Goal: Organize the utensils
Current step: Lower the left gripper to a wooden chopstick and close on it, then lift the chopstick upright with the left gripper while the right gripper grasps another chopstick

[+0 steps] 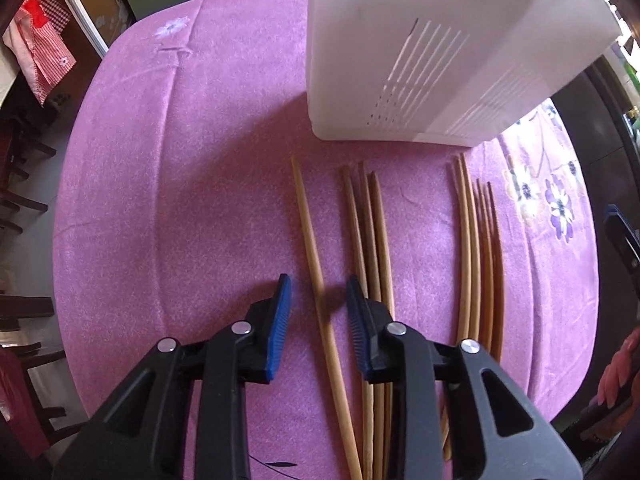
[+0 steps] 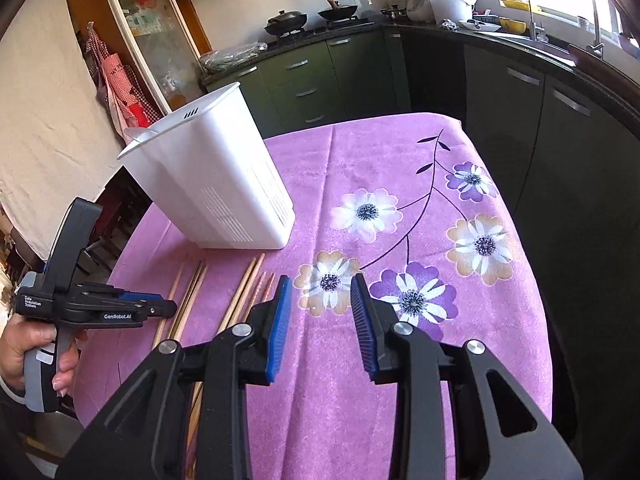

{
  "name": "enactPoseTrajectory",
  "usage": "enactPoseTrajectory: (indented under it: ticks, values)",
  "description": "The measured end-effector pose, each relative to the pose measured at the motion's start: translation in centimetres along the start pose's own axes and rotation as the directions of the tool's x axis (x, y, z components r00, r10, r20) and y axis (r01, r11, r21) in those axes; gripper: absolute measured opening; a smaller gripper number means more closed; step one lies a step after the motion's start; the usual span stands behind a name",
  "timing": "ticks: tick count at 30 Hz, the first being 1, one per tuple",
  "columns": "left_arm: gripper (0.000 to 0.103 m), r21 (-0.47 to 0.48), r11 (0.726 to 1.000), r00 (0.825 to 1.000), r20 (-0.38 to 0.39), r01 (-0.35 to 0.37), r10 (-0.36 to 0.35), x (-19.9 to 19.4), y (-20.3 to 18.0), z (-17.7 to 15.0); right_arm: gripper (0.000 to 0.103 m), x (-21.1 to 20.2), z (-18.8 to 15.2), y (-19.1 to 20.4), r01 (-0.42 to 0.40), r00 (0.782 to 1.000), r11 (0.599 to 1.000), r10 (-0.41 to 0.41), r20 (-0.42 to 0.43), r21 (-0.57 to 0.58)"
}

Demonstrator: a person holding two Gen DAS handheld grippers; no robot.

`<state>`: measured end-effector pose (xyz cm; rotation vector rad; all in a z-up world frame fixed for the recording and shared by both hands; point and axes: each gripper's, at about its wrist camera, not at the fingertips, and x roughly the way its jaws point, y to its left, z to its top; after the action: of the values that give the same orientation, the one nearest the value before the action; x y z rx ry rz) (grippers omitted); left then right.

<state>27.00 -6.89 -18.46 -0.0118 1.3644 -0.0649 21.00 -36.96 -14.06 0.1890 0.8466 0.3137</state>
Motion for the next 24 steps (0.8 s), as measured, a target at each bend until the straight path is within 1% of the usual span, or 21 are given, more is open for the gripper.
enactPoseTrajectory:
  ticks: [3,4,5,6,8,9,12,15,18,20,22,24]
  values:
    - [0.021,0.005,1.0,1.0,-0.007,-0.028,0.028,0.4,-0.6,0.5,0.031,0.1,-0.1,0.0,-0.006,1.0,1.0,0.006,-0.005,-0.001]
    - [0.018,0.011,0.999,0.999,-0.004,-0.043,0.043,0.5,-0.9,0.6,0.032,0.1,-0.1,0.0,-0.005,1.0,1.0,0.005,-0.008,-0.002]
    - [0.018,0.017,0.999,0.999,0.0,-0.051,0.051,0.6,-1.2,0.7,0.034,0.1,-0.1,-0.1,-0.007,1.0,1.0,0.007,-0.011,0.0]
    - [0.016,0.019,0.998,0.999,0.003,-0.053,0.053,0.7,-1.3,0.7,0.036,0.1,-0.2,-0.1,-0.008,1.0,1.0,0.008,-0.014,0.001]
    - [0.009,0.023,0.998,0.999,0.008,-0.052,0.051,0.8,-1.6,0.7,0.036,0.1,-0.3,-0.1,-0.007,1.0,1.0,0.007,-0.017,0.001]
    - [0.008,0.024,0.998,0.999,0.012,-0.052,0.052,0.8,-1.7,0.6,0.036,0.0,-0.3,-0.1,-0.006,1.0,1.0,0.006,-0.017,0.0]
    - [0.006,0.04,0.997,0.998,0.029,-0.059,0.058,0.6,-2.0,0.2,0.036,-0.3,-0.5,0.2,-0.002,1.0,1.0,0.002,-0.017,-0.006]
    - [0.006,0.038,0.998,0.999,0.031,-0.045,0.043,0.5,-2.3,-0.3,0.036,-0.5,-0.4,0.3,0.008,1.0,1.0,-0.008,-0.016,-0.011]
    - [0.006,0.036,0.999,0.999,0.035,-0.022,0.021,0.4,-1.8,-0.7,0.036,-0.8,-0.3,0.6,0.015,1.0,1.0,-0.016,-0.015,-0.017]
    - [0.006,0.046,0.999,0.998,0.058,-0.019,0.017,-0.2,-1.8,-0.9,0.036,-0.8,-0.3,0.8,0.018,1.0,1.0,-0.019,-0.015,-0.023]
    - [0.006,0.057,0.998,0.996,0.088,-0.016,0.011,-1.7,-0.8,-1.3,0.036,-0.8,-0.2,1.1,0.018,1.0,0.999,-0.018,-0.018,-0.028]
    - [0.006,0.064,0.998,0.993,0.115,-0.004,-0.003,-2.9,-0.7,-1.5,0.036,-0.7,-0.2,1.4,0.017,1.0,0.999,-0.018,-0.023,-0.036]
